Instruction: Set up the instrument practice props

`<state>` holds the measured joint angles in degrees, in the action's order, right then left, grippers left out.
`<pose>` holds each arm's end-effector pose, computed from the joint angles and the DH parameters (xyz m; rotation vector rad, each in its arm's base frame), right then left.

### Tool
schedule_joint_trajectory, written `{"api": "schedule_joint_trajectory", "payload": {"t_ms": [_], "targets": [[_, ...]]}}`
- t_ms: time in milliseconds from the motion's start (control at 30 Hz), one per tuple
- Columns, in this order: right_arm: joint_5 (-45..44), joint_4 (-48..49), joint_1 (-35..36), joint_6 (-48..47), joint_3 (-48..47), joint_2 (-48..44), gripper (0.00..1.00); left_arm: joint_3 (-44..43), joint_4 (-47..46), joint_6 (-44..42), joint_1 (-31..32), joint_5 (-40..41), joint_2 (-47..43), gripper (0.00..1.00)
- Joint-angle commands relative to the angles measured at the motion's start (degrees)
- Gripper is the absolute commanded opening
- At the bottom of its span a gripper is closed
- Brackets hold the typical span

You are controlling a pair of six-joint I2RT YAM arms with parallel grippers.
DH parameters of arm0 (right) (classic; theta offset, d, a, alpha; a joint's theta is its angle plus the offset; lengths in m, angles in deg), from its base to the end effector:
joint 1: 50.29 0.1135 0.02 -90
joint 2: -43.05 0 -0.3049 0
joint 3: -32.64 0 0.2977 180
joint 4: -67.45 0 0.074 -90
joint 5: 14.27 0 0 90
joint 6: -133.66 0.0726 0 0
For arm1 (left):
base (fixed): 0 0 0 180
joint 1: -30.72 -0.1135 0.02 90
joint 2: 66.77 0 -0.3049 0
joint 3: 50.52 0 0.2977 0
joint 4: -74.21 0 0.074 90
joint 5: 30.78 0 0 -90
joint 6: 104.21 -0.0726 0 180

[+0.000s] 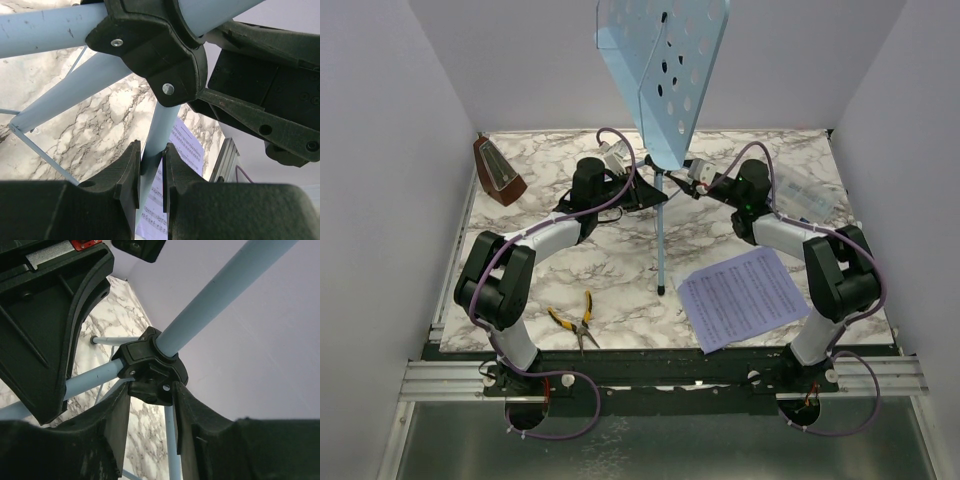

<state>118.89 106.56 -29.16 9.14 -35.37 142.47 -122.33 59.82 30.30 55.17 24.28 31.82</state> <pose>0.4016 0.2085 0.2762 -1.1711 0.9092 0.3504 0.4031 -0.2290 0.2522 0.1438 1.9711 -1.3693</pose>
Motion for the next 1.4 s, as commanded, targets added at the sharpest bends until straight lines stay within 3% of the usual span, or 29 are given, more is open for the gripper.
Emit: {"api": "schedule_joint_trajectory", "payload": {"t_ms": [0,100,200,467,567,733,833,1033,1233,1367], "targets": [[0.1,0.0,0.7,0.9,-2.4,1.8,0.35,2.8,9.3,2.4,-0.7,0.2,1.5,0.00],[-1.4,-0.4,0.7,5.6,-3.1,2.5,0.15,2.8,9.3,2.4,-0.7,0.2,1.3,0.00],[-7.0,-0.3,0.5,13.5,-3.0,3.2,0.04,2.8,9.3,2.5,-0.7,0.1,1.3,0.00],[-11.6,-0.5,0.4,39.1,-2.2,5.6,0.02,2.9,9.0,2.9,-0.7,-0.1,1.2,0.00],[-15.7,-11.8,-0.8,53.5,-7.2,7.0,0.01,3.0,9.0,2.8,-0.7,0.0,1.2,0.00],[-10.1,-29.6,-2.4,70.8,-17.7,11.2,0.01,2.9,8.8,3.0,-0.7,-0.1,1.3,0.00],[-4.2,-34.4,-3.1,80.6,-21.6,13.8,0.00,3.1,8.7,3.0,-0.7,-0.1,1.3,0.00],[4.8,-20.6,-5.9,107.3,-16.4,17.5,0.01,3.1,8.7,3.2,-0.7,-0.2,0.9,0.00],[2.9,-16.1,-7.2,116.5,-14.3,17.7,0.00,3.2,8.6,3.1,-0.6,-0.1,0.5,0.00],[2.8,-2.9,-7.6,128.9,-10.3,19.5,0.04,3.3,8.4,3.0,-0.7,0.0,0.1,0.00]]}}
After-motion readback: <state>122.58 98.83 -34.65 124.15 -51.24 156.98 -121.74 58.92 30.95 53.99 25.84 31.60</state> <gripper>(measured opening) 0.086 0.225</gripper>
